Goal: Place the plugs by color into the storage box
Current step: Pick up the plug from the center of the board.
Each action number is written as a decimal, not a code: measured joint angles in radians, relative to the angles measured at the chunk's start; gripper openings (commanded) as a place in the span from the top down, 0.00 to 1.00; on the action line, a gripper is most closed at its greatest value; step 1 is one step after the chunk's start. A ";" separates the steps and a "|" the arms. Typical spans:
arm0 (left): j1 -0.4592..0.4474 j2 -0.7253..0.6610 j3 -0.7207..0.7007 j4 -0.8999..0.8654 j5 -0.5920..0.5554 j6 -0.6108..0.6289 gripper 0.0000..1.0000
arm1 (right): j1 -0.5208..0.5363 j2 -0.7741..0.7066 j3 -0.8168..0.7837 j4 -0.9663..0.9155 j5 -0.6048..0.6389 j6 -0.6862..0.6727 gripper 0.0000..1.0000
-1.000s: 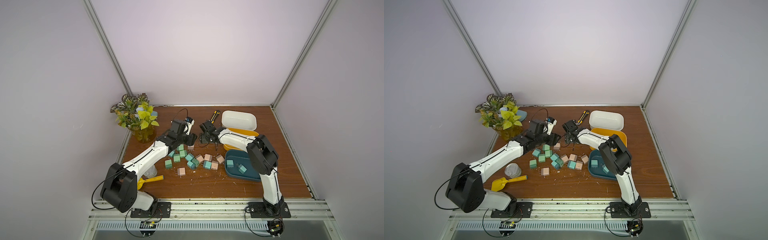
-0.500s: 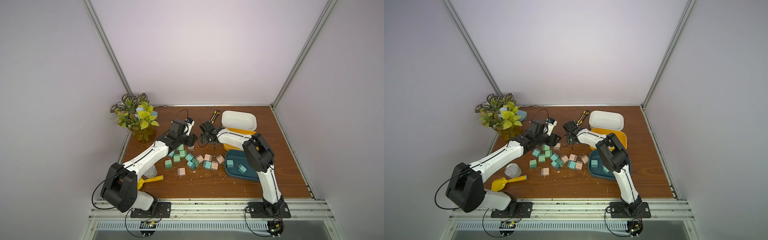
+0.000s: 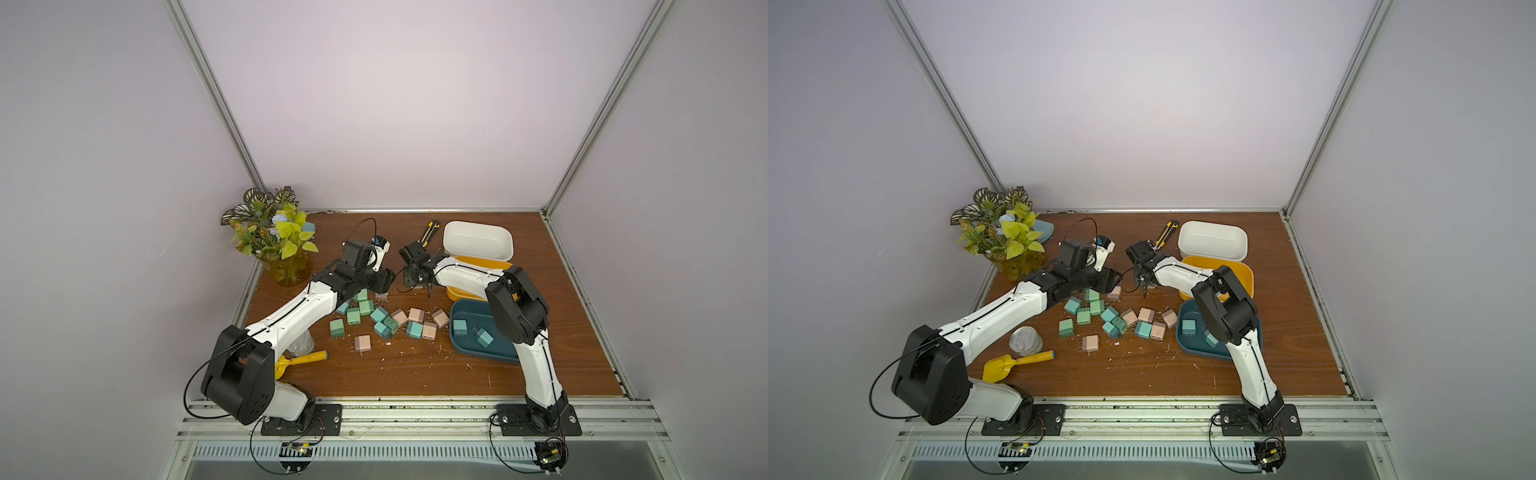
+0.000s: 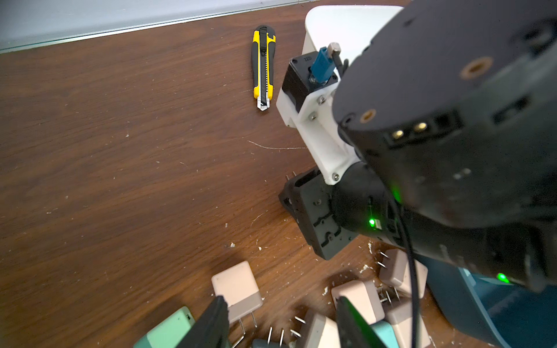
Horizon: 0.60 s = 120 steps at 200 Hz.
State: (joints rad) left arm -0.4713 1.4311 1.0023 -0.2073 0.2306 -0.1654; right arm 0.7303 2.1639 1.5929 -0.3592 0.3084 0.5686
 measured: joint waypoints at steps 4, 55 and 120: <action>0.000 0.000 0.000 0.000 0.001 0.000 0.41 | 0.000 -0.001 0.000 0.000 -0.005 0.000 0.68; 0.000 -0.010 -0.013 0.000 0.001 0.000 0.41 | 0.015 -0.073 -0.060 0.042 -0.079 0.009 0.68; 0.001 -0.022 -0.021 0.000 0.000 0.000 0.41 | 0.061 -0.259 -0.205 0.141 -0.146 0.029 0.76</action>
State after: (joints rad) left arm -0.4706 1.4090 0.9813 -0.2070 0.2310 -0.1650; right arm 0.7910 1.9053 1.3880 -0.2184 0.1623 0.5976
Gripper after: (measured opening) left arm 0.594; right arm 0.461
